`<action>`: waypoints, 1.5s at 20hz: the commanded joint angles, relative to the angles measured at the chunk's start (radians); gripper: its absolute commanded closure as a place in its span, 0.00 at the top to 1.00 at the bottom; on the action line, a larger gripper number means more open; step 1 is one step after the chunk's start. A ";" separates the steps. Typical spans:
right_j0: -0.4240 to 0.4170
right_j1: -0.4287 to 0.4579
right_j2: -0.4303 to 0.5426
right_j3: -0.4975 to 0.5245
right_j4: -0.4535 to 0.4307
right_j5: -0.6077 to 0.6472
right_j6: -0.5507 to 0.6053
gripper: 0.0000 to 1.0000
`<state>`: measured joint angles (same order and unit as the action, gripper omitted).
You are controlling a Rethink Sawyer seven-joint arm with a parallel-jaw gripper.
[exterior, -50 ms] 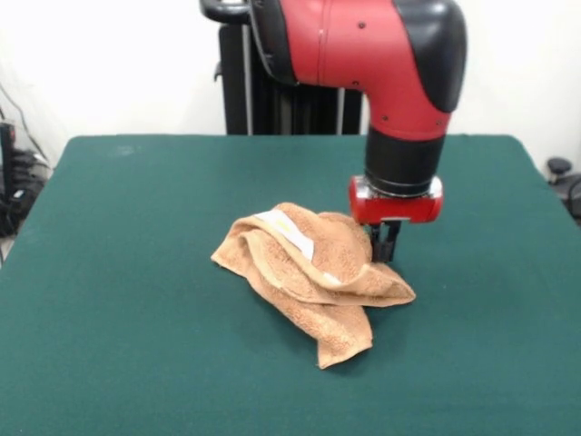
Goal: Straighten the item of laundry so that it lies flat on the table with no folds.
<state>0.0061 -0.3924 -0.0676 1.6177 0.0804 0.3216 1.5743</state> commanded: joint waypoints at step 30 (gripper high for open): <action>0.115 0.013 0.037 0.076 0.134 -0.004 0.238 1.00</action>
<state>0.1336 -0.3930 -0.0671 1.6221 0.1763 0.3216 1.5745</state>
